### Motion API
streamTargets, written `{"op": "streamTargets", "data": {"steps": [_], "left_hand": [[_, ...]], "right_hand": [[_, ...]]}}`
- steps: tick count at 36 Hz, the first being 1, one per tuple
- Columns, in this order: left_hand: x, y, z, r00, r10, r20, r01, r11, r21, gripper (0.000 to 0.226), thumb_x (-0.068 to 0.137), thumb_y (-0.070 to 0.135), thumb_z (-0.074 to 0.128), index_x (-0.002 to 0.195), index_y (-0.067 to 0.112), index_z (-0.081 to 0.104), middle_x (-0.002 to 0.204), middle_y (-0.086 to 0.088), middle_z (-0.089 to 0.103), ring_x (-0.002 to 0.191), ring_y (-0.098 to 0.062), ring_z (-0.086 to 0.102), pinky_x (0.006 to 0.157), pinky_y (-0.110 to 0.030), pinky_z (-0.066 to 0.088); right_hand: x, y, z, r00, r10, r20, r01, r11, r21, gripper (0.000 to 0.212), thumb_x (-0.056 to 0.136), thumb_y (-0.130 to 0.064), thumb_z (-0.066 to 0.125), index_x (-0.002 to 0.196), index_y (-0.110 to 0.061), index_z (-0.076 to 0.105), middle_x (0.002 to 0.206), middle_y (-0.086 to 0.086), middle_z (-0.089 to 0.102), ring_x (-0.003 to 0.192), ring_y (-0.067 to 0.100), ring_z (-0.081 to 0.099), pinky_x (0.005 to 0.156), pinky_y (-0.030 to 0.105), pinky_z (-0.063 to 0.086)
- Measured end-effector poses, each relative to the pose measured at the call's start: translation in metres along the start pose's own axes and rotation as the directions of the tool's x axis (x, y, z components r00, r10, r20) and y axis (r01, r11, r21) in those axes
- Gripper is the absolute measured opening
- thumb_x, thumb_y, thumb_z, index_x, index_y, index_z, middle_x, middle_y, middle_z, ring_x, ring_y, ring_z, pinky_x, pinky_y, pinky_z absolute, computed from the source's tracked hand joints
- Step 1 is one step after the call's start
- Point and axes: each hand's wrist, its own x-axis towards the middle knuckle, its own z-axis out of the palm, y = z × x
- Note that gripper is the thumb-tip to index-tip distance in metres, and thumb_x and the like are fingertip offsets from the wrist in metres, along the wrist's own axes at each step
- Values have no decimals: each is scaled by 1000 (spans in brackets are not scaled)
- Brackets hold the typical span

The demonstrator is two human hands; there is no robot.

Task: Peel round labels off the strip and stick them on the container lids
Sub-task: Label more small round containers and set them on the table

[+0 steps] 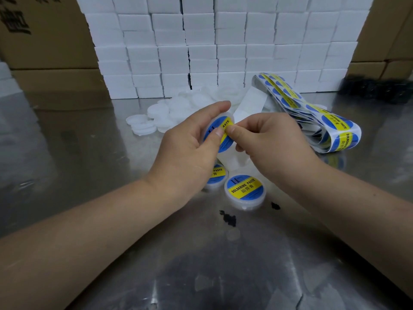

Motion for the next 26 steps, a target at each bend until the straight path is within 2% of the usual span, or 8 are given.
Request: {"op": "streamTargets", "data": {"steps": [4, 8, 12, 15, 17, 19, 22, 26], "left_hand": [[-1, 6, -2, 996, 84, -23, -81, 991, 110, 36, 83, 21, 50, 101, 53, 49, 97, 35, 58, 101, 6, 58, 94, -22, 47], [0, 14, -3, 987, 147, -65, -139, 984, 113, 35, 87, 21, 48, 107, 49, 43, 109, 27, 54, 110, -2, 56, 96, -27, 47], [1, 14, 0, 993, -12, -114, 10, 1000, -19, 32, 95, 14, 46, 109, 42, 41, 118, 7, 54, 91, 0, 61, 62, -6, 47], [2, 12, 1, 985, -123, -117, 111, 988, -107, 21, 97, 16, 42, 96, 35, 52, 98, 4, 59, 66, 5, 62, 49, -9, 47], [3, 12, 0, 985, -122, -126, 106, 987, -121, 24, 98, 18, 41, 86, 33, 56, 88, 4, 59, 67, 0, 61, 47, -12, 47], [3, 12, 1, 986, -103, -128, 90, 991, -104, 27, 97, 19, 42, 81, 33, 58, 84, 3, 61, 71, -4, 61, 47, -13, 47], [3, 12, 3, 989, -90, -120, 80, 993, -86, 29, 96, 15, 45, 76, 31, 59, 71, 15, 62, 65, 3, 59, 47, -9, 44], [5, 12, 0, 994, -48, -98, 47, 999, -14, 30, 96, 15, 45, 74, 31, 59, 62, 23, 61, 62, 6, 57, 52, -9, 44]], "right_hand": [[0, 0, 0, 999, -23, -30, 23, 1000, -21, 32, 84, -37, 62, 61, -15, 62, 46, -5, 55, 38, 1, 43, 38, 10, 30], [2, 1, -3, 997, 5, -77, -7, 1000, -21, 60, 74, -56, 62, 65, 3, 56, 60, 16, 58, 42, 5, 37, 47, 24, 32], [-2, -4, -1, 999, 6, -43, -4, 999, 44, 57, 77, -61, 52, 68, -5, 58, 58, 6, 59, 45, 2, 44, 50, 23, 37], [-1, -8, -5, 997, 30, -66, -21, 992, 121, 52, 78, -61, 31, 70, -18, 59, 55, -8, 61, 51, -1, 50, 59, 26, 37], [0, -9, -7, 998, 3, -60, 3, 995, 95, 50, 79, -61, 25, 72, -24, 58, 56, -11, 61, 54, -2, 50, 61, 26, 35], [-2, -11, -5, 999, -49, 3, 49, 998, 29, 48, 80, -60, 27, 75, -22, 58, 56, -15, 58, 56, -1, 49, 61, 25, 37], [-7, -11, 1, 982, -127, 140, 142, 984, -106, 33, 88, -53, 43, 72, -25, 50, 60, -12, 53, 59, 1, 48, 56, 19, 37], [-8, -12, 2, 967, -166, 195, 199, 966, -166, 25, 92, -39, 41, 75, -20, 44, 68, -4, 51, 63, 11, 46, 59, 30, 35]]}}
